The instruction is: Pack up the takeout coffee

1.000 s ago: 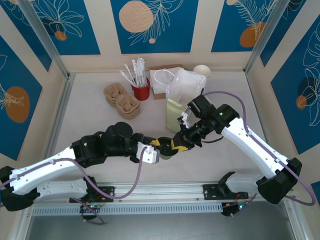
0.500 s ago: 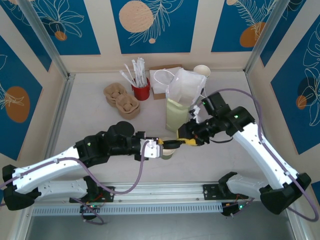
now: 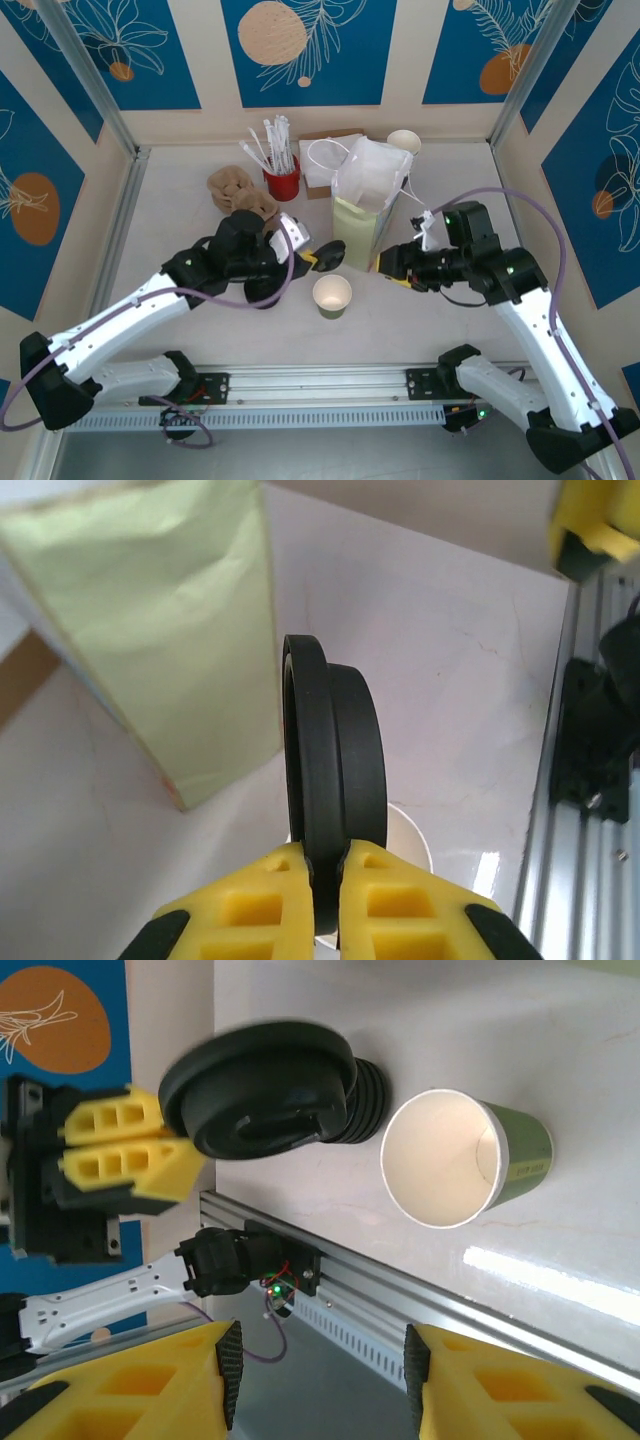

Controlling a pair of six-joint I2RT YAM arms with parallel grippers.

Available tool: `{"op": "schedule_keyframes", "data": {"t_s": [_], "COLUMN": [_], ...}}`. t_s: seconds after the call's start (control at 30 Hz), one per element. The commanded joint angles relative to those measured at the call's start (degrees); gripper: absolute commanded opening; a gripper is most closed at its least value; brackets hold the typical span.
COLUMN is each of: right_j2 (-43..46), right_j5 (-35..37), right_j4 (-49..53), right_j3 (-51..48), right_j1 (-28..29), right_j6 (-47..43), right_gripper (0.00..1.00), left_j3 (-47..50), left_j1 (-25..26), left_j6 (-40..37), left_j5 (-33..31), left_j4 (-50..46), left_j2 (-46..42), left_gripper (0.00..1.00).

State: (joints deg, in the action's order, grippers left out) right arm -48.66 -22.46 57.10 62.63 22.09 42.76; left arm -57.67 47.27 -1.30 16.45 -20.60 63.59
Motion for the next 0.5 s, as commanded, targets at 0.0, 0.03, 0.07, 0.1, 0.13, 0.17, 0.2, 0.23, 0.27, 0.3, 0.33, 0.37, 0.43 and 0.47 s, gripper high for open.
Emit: {"op": "schedule_keyframes", "data": {"t_s": [0.0,0.03,0.07,0.1,0.13,0.17,0.2,0.23,0.27,0.3,0.33,0.37,0.43,0.47], "right_j2": [4.50,5.79,6.71,7.34,7.90,8.27,8.42,8.43,8.33,8.24,8.07,7.89,7.56,7.45], "right_j5": [-0.14,0.24,0.92,1.54,1.96,1.86,1.64,1.26,0.82,0.30,-0.10,-0.29,-0.48,-0.48], "right_j4": [-7.57,-8.51,-9.06,-9.32,-9.88,-10.78,-11.57,-12.52,-13.53,-14.43,-15.23,-15.88,-16.40,-16.58], "right_j3": [-6.14,-7.89,-9.39,-10.58,-12.00,-13.43,-14.64,-15.95,-17.02,-17.95,-18.62,-19.17,-19.72,-19.88], "right_j1": [0.04,0.07,0.11,0.07,0.09,0.14,0.11,0.11,0.08,0.08,0.06,0.09,0.15,0.17], "right_j6": [1.83,1.97,2.07,2.31,2.60,2.97,3.40,3.80,4.35,4.77,5.11,5.31,5.36,5.20], "right_gripper": [0.48,0.48,0.48,0.48,0.48,0.48,0.48,0.48,0.48,0.48,0.48,0.48,0.48,0.48], "left_j3": [-0.29,0.38,1.11,1.89,2.94,3.81,4.75,5.97,7.36,8.40,9.43,10.46,12.16,12.68], "left_j1": [-1.02,-1.56,-2.22,-2.80,-3.48,-4.10,-4.71,-5.49,-6.20,-6.53,-6.71,-6.73,-6.74,-6.87], "left_j6": [13.73,16.88,19.75,22.62,25.74,28.79,31.68,35.06,38.40,41.09,43.20,44.63,46.43,46.89], "left_j5": [7.11,7.37,8.07,8.71,9.22,9.98,11.22,13.77,16.42,17.69,18.45,18.70,18.75,18.72], "left_j4": [0.48,1.24,1.89,2.51,3.30,4.12,4.90,6.45,8.51,9.81,11.03,12.31,13.78,13.93], "left_j2": [0.13,0.13,0.21,0.30,0.43,0.47,0.69,1.27,1.97,2.55,2.94,2.95,2.53,2.40], "left_gripper": [0.07,0.06,0.04,0.04,0.06,0.07,0.08,0.07,0.06,0.06,0.06,0.06,0.06,0.06]}}
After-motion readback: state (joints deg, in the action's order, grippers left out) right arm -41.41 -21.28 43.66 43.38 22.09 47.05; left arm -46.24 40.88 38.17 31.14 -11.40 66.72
